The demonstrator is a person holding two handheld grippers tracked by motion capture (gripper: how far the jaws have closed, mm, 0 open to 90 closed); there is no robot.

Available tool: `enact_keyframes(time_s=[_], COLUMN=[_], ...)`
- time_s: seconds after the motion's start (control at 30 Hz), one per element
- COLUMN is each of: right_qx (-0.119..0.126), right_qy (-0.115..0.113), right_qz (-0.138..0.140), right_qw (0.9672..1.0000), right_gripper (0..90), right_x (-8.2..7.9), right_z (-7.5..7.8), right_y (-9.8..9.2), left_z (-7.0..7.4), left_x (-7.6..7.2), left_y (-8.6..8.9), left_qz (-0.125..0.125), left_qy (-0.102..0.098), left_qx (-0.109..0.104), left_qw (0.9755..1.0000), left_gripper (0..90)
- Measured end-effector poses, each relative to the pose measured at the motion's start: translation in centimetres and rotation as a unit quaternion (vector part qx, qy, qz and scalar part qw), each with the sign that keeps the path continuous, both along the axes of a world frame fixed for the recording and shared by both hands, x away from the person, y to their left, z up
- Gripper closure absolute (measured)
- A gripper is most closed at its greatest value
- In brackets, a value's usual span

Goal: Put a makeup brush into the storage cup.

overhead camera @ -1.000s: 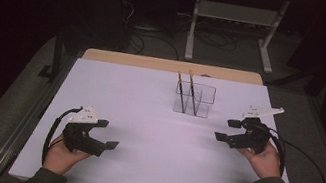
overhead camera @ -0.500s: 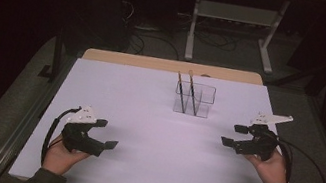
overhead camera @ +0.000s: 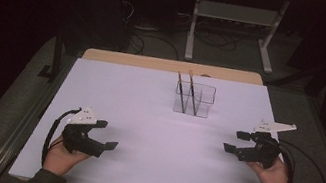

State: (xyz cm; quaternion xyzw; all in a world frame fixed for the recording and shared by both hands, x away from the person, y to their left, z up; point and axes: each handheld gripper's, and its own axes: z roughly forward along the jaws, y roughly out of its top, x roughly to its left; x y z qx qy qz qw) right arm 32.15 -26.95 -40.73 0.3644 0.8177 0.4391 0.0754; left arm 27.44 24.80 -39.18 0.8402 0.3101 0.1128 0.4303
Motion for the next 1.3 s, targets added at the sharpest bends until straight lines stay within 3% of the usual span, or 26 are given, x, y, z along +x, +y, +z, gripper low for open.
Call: enact_keyframes(time_s=[0.37, 0.83, 1.3], right_qx=[0.004, 0.022, 0.018], right_qy=[-0.001, -0.008, -0.018], right_qz=[-0.005, -0.010, -0.018], right_qw=[1.0000, 0.9997, 0.9995], right_gripper=[21.0, 20.1, 18.8], right_x=[-1.1, -2.5, -3.7], right_z=[-0.8, -1.6, -1.8], right_y=[-0.7, -0.9, -0.3], left_z=[-0.3, -0.8, -1.4], left_x=[-0.1, -0.1, -0.5], left_y=[0.1, 0.2, 0.3], left_qz=[-0.002, 0.000, 0.000], left_qy=[0.001, 0.001, 0.004], left_qx=[-0.008, -0.002, -0.002], left_qw=[1.0000, 1.0000, 1.0000], left_gripper=[16.6, 16.3, 16.4])
